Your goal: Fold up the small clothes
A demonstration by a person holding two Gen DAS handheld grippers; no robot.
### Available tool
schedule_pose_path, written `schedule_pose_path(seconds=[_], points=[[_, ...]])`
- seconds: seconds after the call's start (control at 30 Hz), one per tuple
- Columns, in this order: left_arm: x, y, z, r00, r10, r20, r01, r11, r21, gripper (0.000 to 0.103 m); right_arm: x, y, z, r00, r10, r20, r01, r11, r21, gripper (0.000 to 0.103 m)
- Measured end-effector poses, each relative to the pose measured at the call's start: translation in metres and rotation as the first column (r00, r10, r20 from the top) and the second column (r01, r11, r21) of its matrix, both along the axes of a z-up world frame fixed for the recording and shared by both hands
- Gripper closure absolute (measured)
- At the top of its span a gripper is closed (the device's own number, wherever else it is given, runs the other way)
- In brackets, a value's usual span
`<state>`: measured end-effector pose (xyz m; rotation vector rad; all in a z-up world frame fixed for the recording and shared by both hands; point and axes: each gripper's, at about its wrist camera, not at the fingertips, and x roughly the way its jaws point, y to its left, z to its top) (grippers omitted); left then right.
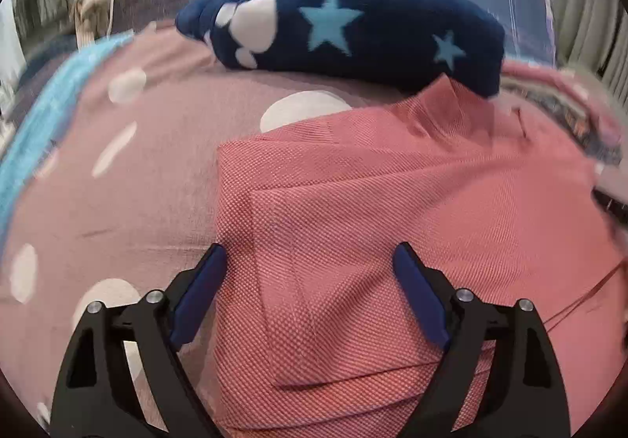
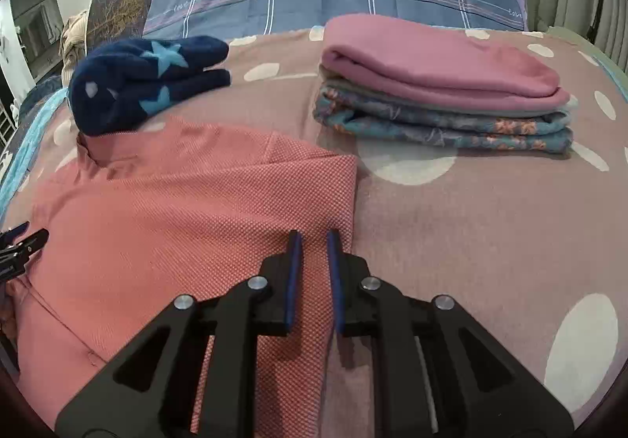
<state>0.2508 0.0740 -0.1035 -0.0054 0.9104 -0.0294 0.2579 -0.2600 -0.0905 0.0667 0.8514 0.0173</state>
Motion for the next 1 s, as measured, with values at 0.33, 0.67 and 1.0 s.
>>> schedule_pose_path(seconds=[0.33, 0.67, 1.0], points=[[-0.095, 0.017, 0.023, 0.988, -0.151, 0.042, 0.150, 0.988, 0.040, 0.014, -0.120, -0.016, 0.019, 0.998, 0.061, 0.034, -0.064, 0.991, 0.119, 0.067], [-0.202, 0.040, 0.003, 0.979, -0.202, -0.010, 0.200, 0.973, -0.116, 0.002, -0.230, -0.030, -0.006, 0.995, 0.096, 0.008, -0.094, 0.941, 0.326, 0.062], [-0.262, 0.031, -0.003, 0.980, -0.196, -0.010, 0.193, 0.970, -0.146, 0.002, -0.296, -0.037, -0.010, 0.991, 0.132, 0.038, -0.136, 0.898, 0.420, 0.062]])
